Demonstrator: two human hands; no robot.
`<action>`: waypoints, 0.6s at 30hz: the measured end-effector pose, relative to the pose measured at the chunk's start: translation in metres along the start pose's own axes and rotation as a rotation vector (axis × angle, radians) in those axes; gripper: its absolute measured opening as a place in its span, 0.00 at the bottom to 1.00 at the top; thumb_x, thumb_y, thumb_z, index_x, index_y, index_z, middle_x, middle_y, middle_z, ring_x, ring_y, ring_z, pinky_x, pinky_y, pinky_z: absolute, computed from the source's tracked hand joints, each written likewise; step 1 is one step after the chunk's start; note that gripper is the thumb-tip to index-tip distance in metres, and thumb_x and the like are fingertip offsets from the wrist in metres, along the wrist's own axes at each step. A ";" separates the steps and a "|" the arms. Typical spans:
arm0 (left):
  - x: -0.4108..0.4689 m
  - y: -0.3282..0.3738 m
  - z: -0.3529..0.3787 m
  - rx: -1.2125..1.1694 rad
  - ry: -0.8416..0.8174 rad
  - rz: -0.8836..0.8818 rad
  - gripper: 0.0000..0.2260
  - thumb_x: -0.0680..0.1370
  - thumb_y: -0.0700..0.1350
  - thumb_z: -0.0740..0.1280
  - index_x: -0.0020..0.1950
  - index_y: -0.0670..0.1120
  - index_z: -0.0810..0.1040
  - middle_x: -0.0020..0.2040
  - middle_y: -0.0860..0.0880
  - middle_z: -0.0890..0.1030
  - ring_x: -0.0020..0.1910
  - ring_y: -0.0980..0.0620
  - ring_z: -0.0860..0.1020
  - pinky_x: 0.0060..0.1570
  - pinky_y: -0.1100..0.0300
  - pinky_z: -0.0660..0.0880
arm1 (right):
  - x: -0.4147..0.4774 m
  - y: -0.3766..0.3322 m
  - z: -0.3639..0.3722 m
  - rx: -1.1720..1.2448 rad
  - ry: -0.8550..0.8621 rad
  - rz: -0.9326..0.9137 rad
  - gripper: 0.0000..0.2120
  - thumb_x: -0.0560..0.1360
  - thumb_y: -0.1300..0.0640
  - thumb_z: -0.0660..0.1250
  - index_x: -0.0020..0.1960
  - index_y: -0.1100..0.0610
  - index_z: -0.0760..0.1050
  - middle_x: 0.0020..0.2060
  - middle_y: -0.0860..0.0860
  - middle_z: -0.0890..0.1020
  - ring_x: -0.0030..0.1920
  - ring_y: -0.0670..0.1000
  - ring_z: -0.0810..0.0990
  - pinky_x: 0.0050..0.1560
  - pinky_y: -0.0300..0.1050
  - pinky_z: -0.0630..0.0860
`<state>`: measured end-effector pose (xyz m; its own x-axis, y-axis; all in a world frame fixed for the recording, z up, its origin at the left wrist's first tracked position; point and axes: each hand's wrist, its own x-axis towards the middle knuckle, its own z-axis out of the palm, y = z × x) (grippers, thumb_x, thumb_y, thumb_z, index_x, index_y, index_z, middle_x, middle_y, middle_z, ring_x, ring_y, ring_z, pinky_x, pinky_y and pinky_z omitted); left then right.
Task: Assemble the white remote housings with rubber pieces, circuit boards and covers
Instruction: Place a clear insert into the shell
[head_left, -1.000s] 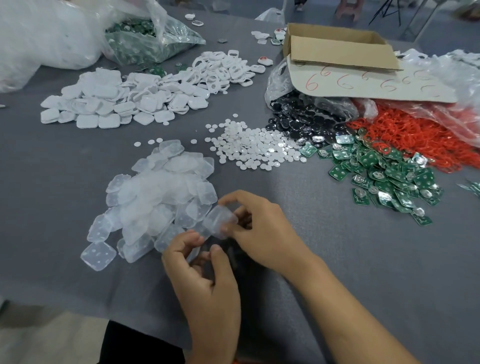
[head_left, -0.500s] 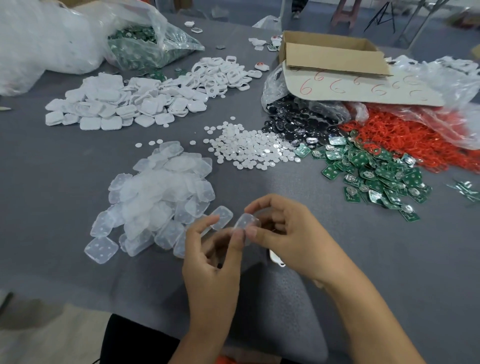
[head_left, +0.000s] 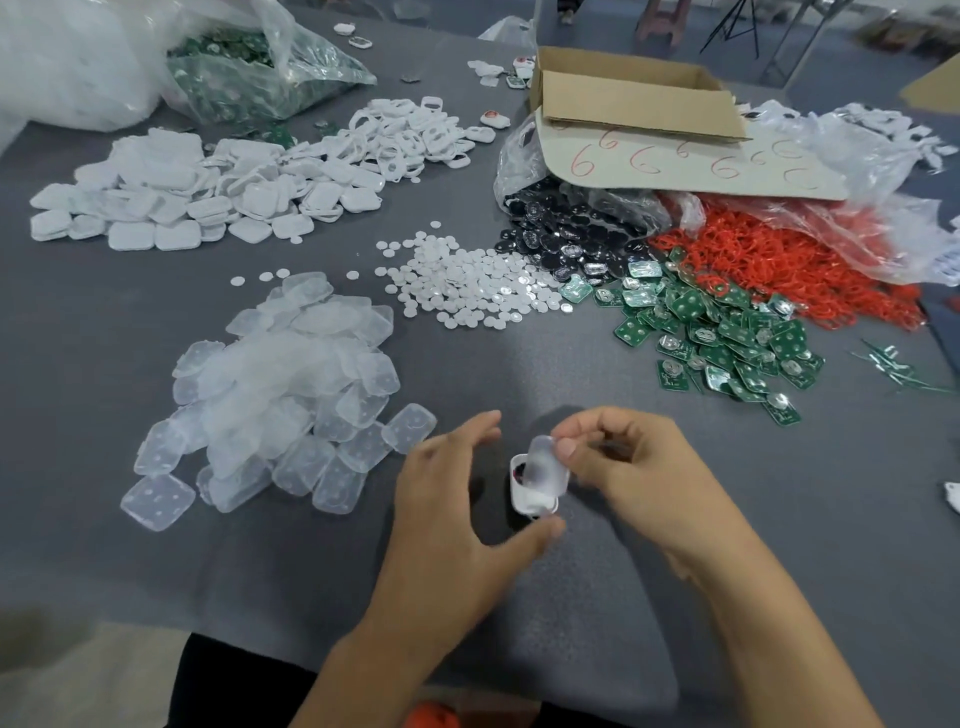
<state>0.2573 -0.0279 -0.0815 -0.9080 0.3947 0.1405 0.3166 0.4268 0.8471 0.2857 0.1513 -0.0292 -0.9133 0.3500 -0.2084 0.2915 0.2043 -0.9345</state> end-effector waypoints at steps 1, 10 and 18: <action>0.000 -0.002 0.001 0.080 -0.032 0.020 0.41 0.64 0.67 0.75 0.74 0.65 0.63 0.64 0.67 0.73 0.70 0.65 0.64 0.67 0.71 0.57 | 0.001 0.001 -0.001 -0.027 -0.022 0.008 0.06 0.76 0.65 0.71 0.43 0.57 0.83 0.34 0.51 0.80 0.35 0.47 0.75 0.39 0.39 0.72; 0.004 -0.011 0.011 0.141 -0.008 0.058 0.40 0.70 0.65 0.70 0.78 0.63 0.55 0.61 0.70 0.77 0.68 0.64 0.69 0.69 0.62 0.56 | 0.008 0.012 0.006 -0.202 -0.074 -0.002 0.06 0.75 0.60 0.74 0.42 0.51 0.85 0.37 0.50 0.85 0.38 0.47 0.82 0.42 0.41 0.77; 0.005 -0.011 0.010 0.176 -0.002 0.064 0.37 0.70 0.65 0.70 0.76 0.61 0.61 0.60 0.68 0.77 0.67 0.63 0.70 0.68 0.63 0.58 | -0.006 0.024 0.015 -0.288 0.119 -0.203 0.11 0.68 0.57 0.80 0.44 0.44 0.83 0.36 0.45 0.80 0.35 0.45 0.78 0.38 0.34 0.74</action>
<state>0.2523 -0.0227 -0.0947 -0.8840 0.4270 0.1903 0.4171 0.5365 0.7336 0.2944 0.1404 -0.0548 -0.9262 0.3763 0.0237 0.1915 0.5236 -0.8301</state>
